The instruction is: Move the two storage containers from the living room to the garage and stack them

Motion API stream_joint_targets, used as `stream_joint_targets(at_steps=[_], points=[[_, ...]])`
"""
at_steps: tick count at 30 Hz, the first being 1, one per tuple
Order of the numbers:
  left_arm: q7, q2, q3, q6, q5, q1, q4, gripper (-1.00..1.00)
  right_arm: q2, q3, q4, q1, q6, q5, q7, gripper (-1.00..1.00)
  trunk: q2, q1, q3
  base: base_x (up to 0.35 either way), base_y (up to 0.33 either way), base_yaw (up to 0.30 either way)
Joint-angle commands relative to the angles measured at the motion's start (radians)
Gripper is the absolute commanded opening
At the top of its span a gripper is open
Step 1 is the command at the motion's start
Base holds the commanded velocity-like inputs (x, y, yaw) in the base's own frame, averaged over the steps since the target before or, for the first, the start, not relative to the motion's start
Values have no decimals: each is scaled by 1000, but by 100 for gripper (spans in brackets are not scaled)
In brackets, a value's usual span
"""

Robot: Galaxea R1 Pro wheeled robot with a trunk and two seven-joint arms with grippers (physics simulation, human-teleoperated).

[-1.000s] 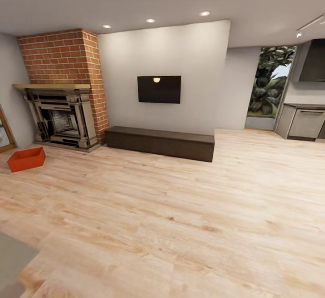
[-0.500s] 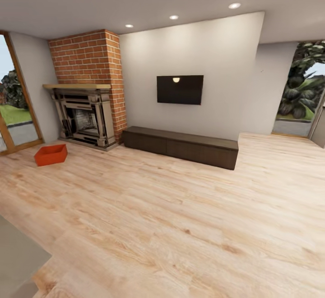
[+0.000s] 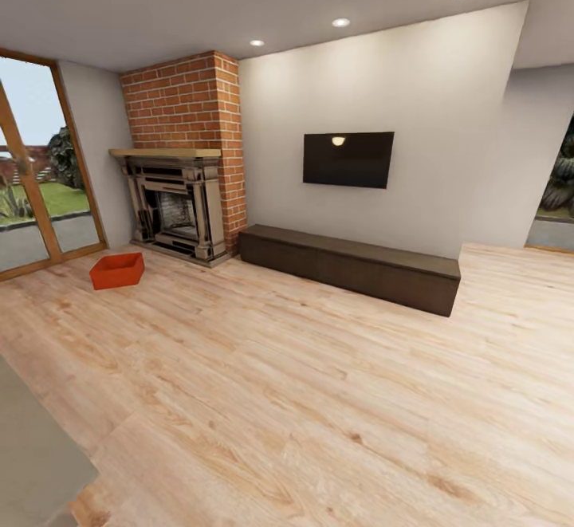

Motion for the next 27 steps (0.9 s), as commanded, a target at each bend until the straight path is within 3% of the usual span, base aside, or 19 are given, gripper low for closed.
stream_joint_targets(at_steps=[1, 27], points=[[1, 0, 0, -1, 4, 0, -1, 100, 0, 9, 3, -1, -6, -11, -1, 100, 0, 1, -1, 323, 0, 15], [1, 0, 0, -1, 4, 0, -1, 100, 2, 6, 2, -1, -6, -10, 0, 100, 0, 1, -1, 323, 0, 1]])
